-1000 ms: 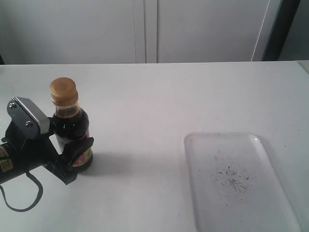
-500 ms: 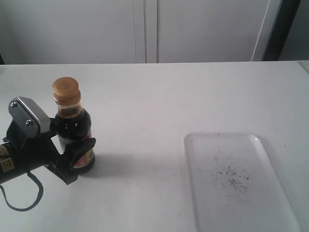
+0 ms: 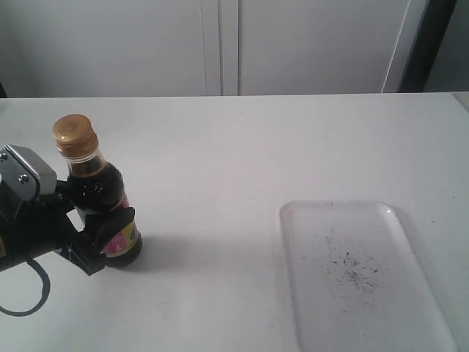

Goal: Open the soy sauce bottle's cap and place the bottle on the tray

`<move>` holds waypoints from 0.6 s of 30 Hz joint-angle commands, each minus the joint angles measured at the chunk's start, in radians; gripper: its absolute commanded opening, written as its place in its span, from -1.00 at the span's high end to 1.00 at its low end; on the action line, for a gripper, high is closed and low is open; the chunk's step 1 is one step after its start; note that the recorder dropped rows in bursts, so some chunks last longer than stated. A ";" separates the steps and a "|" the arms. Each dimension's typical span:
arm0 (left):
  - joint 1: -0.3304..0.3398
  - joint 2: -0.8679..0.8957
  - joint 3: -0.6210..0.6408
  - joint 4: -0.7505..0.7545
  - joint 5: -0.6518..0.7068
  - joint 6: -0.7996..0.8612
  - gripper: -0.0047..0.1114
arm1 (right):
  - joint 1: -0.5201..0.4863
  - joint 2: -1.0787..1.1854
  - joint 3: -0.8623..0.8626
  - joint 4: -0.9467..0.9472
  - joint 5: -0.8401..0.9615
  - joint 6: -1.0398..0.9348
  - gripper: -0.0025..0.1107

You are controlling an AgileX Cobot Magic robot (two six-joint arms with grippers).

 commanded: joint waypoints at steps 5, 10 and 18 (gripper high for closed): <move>0.004 -0.006 -0.004 0.066 -0.033 -0.024 0.92 | 0.013 0.321 -0.141 -0.207 -0.282 0.007 0.96; 0.004 -0.006 -0.004 0.071 -0.033 -0.028 0.92 | 0.013 0.595 -0.312 -0.500 -0.460 0.007 0.96; 0.004 -0.006 -0.004 0.071 -0.033 -0.028 0.92 | 0.013 1.038 -0.569 -0.792 -0.706 0.047 0.96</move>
